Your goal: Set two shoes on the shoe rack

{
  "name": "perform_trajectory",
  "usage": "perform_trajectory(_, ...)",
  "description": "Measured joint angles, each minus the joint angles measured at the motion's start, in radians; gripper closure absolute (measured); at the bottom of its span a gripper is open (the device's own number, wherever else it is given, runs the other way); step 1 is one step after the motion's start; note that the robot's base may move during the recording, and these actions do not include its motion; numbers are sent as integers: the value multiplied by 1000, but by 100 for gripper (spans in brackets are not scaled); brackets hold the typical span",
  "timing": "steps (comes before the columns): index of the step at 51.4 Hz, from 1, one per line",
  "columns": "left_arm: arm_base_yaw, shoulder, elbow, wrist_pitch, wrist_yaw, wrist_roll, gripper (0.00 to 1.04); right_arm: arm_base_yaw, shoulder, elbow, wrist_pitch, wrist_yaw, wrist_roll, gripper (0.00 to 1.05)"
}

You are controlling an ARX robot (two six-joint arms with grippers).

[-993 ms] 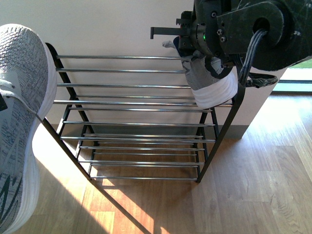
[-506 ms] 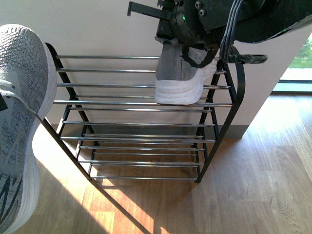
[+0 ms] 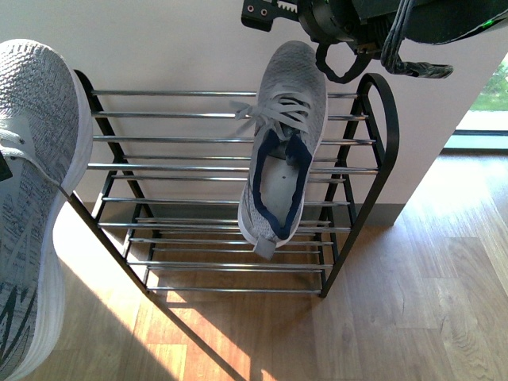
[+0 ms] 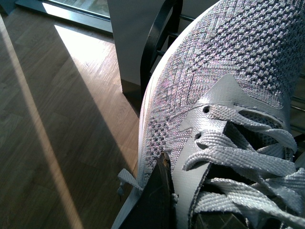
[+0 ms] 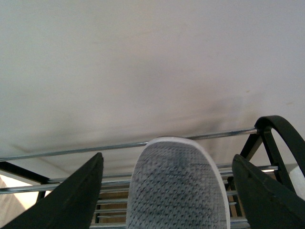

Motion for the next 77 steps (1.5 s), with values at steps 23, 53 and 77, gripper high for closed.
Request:
perform_trajectory(23, 0, 0, 0, 0, 0, 0, 103, 5, -71, -3, 49, -42, -49, 9)
perform_trajectory(53, 0, 0, 0, 0, 0, 0, 103, -2, -85, 57, 44, -51, -91, 9)
perform_trajectory(77, 0, 0, 0, 0, 0, 0, 103, -35, -92, 76, 35, -59, -111, 9)
